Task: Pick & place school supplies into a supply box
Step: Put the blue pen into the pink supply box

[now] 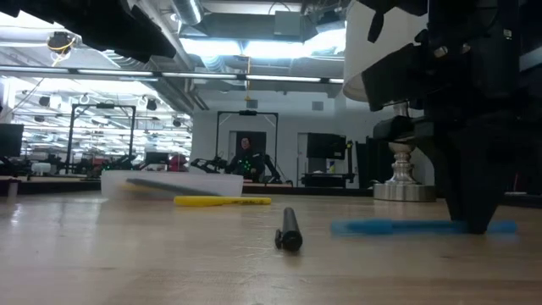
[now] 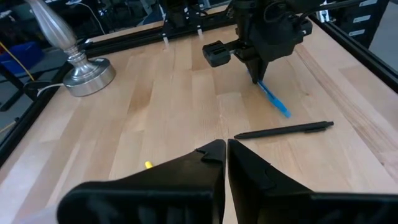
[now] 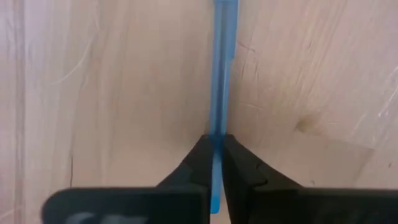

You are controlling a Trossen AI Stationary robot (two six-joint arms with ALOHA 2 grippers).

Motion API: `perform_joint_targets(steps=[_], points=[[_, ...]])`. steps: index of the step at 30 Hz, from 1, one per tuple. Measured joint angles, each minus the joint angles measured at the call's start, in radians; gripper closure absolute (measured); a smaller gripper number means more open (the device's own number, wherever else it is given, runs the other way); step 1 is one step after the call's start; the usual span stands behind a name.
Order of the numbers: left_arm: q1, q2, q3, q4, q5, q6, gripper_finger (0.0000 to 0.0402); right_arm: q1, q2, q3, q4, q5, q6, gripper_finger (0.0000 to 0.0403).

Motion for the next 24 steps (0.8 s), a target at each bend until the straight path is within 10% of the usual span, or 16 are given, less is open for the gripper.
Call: perform_joint_targets(steps=[24], points=[[0.0,0.0,0.0,0.002,0.002,-0.008,0.0389,0.039,-0.126,0.053,-0.068,-0.018,0.038,0.0387]])
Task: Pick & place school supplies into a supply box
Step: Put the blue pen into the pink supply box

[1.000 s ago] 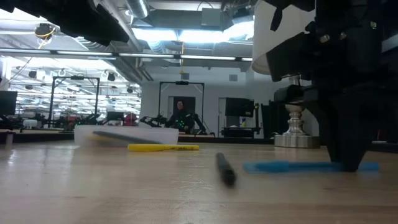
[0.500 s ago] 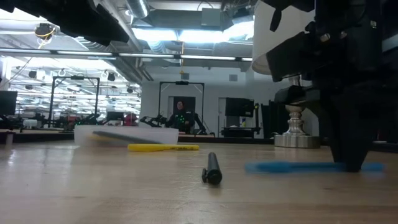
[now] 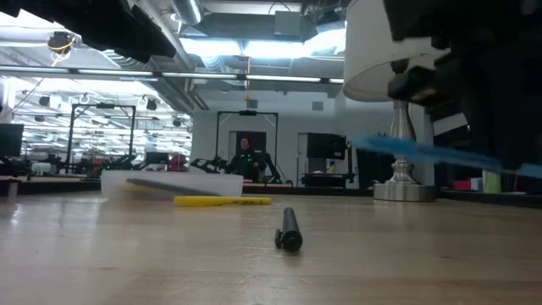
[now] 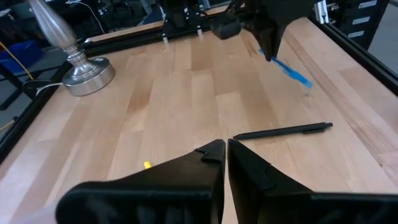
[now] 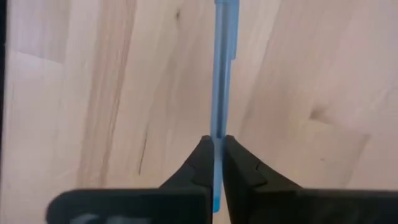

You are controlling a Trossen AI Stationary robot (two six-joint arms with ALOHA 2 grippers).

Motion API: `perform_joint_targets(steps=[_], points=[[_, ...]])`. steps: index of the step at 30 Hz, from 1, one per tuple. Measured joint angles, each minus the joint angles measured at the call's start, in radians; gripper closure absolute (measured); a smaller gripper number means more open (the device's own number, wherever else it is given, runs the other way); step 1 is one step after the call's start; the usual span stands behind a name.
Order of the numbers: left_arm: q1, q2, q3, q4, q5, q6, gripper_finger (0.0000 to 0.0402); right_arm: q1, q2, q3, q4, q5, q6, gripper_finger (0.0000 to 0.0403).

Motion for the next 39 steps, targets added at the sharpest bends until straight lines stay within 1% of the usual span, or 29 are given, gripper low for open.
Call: perform_joint_targets(steps=[4,8,11,15,21,26,30,33,36,39], points=[[0.0,0.0,0.0,0.001,0.0,-0.01,0.039,-0.007,-0.039,0.0,-0.001,0.051,-0.066,0.0387],[0.0,0.0,0.0,0.001,0.0,-0.01,0.0393,-0.057,-0.076,0.0,0.0,0.062,-0.123,0.0387],[0.0,0.0,0.0,0.001,0.0,-0.01,0.0392,-0.104,-0.104,-0.028,0.055,0.065,-0.189,0.0387],[0.0,0.0,0.0,0.0,0.0,-0.01,0.0389,-0.177,-0.144,-0.112,0.155,0.064,-0.285,0.0387],[0.0,0.0,0.0,0.001,0.0,-0.009,0.0391,-0.312,-0.28,-0.286,0.377,0.067,-0.364,0.0387],[0.0,0.0,0.0,0.001,-0.003,-0.009,0.0393,-0.383,-0.387,-0.437,0.687,0.065,-0.441,0.0387],[0.0,0.0,0.0,0.001,-0.002,-0.009,0.0391,-0.405,-0.402,-0.535,0.956,0.049,-0.537,0.0387],[0.0,0.0,0.0,0.002,-0.002,-0.004,0.0389,-0.418,-0.387,-0.582,1.126,-0.006,-0.591,0.0387],[0.004,0.0,0.0,0.003,-0.028,0.025,0.0389,-0.439,-0.385,-0.613,1.191,-0.042,-0.65,0.0387],[0.005,0.0,0.0,0.009,-0.048,0.024,0.0387,-0.47,-0.386,-0.632,1.245,-0.052,-0.673,0.0387]])
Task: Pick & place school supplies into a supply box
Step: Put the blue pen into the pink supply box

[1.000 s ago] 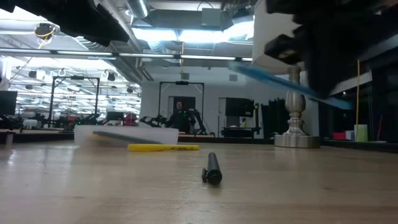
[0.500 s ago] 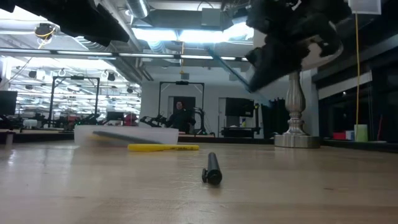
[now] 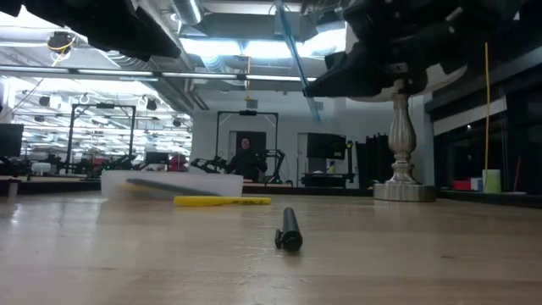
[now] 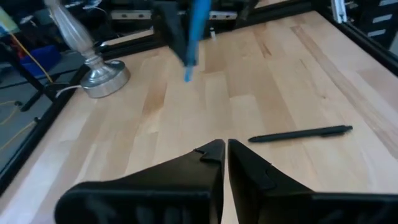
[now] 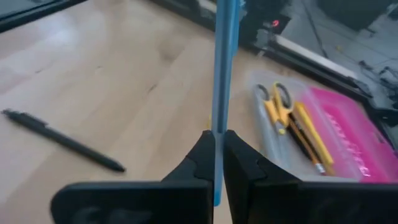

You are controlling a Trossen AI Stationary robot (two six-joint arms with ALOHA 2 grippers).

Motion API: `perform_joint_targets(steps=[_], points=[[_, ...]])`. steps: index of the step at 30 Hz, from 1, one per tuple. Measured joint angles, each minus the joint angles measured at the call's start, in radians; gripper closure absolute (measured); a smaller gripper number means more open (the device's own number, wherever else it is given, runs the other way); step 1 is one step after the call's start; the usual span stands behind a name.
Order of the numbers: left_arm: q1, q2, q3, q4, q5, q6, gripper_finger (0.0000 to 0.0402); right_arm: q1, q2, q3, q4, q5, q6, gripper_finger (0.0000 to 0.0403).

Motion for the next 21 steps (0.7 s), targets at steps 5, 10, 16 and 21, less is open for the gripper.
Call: perform_joint_targets(steps=[5,10,16,21], points=[[-0.001,0.0,0.0,0.028,0.016,0.043,0.0382,-0.071,0.0,-0.043,0.107,-0.099,0.002,0.0387],[-0.001,0.0,0.0,0.024,0.014,0.046,0.0385,-0.1,0.0,-0.083,0.173,-0.155,0.023,0.0387],[0.001,0.0,0.0,0.053,-0.031,0.017,0.0381,-0.114,0.0,-0.097,0.254,-0.155,0.027,0.0387],[0.029,0.009,0.0,0.116,-0.088,-0.003,0.0358,-0.115,0.0,-0.097,0.311,-0.155,0.03,0.0387]])
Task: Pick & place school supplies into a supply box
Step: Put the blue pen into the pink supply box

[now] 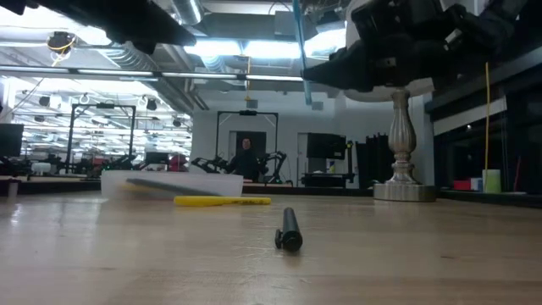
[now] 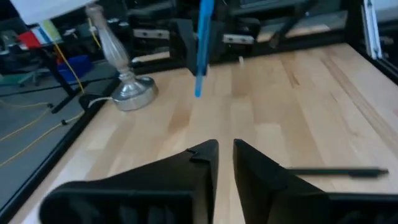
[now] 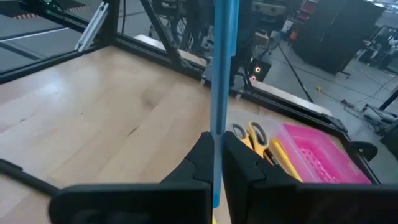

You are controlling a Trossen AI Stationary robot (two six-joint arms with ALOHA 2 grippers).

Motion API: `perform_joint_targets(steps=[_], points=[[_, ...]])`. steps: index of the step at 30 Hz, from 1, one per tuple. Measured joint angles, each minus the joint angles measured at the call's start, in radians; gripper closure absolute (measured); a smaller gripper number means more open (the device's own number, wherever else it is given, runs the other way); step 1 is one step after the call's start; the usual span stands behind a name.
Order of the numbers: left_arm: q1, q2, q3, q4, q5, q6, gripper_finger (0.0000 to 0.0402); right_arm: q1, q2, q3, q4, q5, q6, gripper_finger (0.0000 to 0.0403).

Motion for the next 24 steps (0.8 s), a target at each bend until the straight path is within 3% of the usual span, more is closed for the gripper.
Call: perform_joint_targets(steps=[14,20,24], points=[[0.114,0.235,0.0,0.407,0.015,0.001,0.0251,0.013,0.0,0.0,0.042,0.001,0.051,0.0387],[0.14,0.353,0.0,0.692,0.099,0.05,0.0231,0.036,0.001,0.0,0.084,0.002,0.051,0.0387],[0.166,0.418,0.0,0.793,0.123,0.03,0.0229,0.055,0.001,0.0,0.118,0.036,0.082,0.0387]])
